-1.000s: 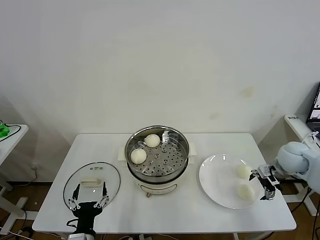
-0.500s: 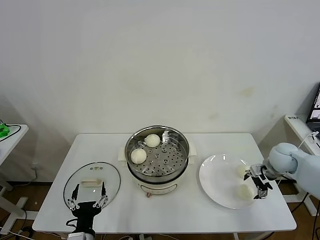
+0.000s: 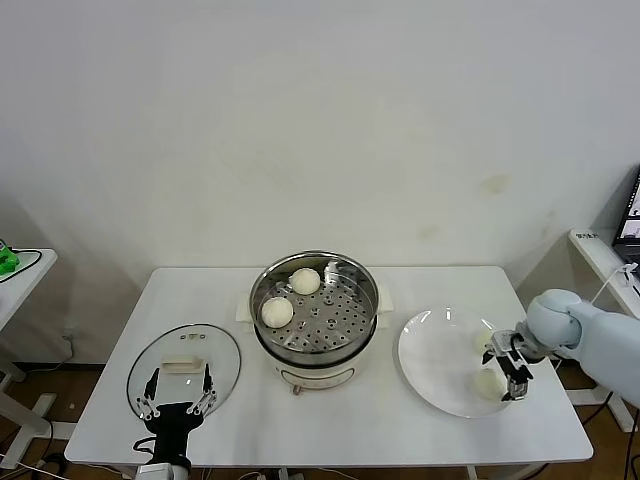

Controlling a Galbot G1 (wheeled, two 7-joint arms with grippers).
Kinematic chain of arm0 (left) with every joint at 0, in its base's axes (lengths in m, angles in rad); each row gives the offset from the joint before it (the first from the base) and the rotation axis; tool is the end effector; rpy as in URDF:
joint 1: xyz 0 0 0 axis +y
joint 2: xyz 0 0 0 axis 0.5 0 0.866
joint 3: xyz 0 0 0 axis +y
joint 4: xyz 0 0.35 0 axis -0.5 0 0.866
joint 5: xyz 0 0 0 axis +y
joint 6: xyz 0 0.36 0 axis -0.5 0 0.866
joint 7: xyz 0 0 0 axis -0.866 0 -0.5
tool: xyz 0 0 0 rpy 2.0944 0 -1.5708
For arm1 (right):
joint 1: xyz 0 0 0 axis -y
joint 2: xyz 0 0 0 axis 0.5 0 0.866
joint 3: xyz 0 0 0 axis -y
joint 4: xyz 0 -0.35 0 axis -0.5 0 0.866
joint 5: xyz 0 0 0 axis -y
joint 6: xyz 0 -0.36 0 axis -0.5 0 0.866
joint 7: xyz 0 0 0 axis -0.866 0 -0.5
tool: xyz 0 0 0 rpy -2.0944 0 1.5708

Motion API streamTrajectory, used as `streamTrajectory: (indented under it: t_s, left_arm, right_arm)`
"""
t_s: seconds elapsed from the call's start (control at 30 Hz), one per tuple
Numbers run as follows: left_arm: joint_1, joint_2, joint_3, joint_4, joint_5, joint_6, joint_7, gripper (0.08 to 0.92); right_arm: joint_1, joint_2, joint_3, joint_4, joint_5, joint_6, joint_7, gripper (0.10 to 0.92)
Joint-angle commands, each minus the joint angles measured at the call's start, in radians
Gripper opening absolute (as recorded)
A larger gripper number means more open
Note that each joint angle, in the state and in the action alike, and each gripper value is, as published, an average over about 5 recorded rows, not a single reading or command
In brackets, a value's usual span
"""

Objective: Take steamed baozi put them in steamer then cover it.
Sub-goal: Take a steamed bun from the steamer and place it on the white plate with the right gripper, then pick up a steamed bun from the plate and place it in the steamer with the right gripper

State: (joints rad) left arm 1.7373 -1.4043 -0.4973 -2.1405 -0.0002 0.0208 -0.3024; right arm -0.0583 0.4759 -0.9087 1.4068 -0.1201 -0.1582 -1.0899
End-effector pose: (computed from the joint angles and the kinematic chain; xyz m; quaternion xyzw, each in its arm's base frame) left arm 0.1350 0.0180 -0.3124 0.0914 -0.9914 -0.0701 0.0615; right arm 0.4446 -0.2022 -0.2338 0.5286 -0.4776 0.5463 0.4406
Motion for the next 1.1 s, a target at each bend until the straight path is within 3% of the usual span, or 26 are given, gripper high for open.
streamTrajectory:
  t_s: [0.03, 0.4, 0.8, 1.1]
  left_arm:
    - [0.000, 0.000, 0.000, 0.000, 0.000, 0.000, 0.000, 0.823]
    - [0.002, -0.002, 0.000, -0.010, -0.001, -0.003, -0.001, 0.823]
    - [0.003, -0.001, 0.002, -0.010, -0.001, -0.004, -0.002, 0.823]
    - [0.009, 0.006, 0.001, -0.014, -0.004, -0.007, -0.001, 0.823]
  right_arm:
    - [-0.002, 0.007, 0.000, -0.007, -0.001, -0.004, -0.003, 0.765]
    - [-0.001, 0.006, 0.001, 0.000, 0.004, -0.013, -0.004, 0.588]
    - [0.046, -0.014, 0.041, 0.031, 0.040, -0.014, -0.003, 0.552]
    - [0.381, 0.066, -0.029, -0.014, 0.131, 0.002, -0.009, 0.554]
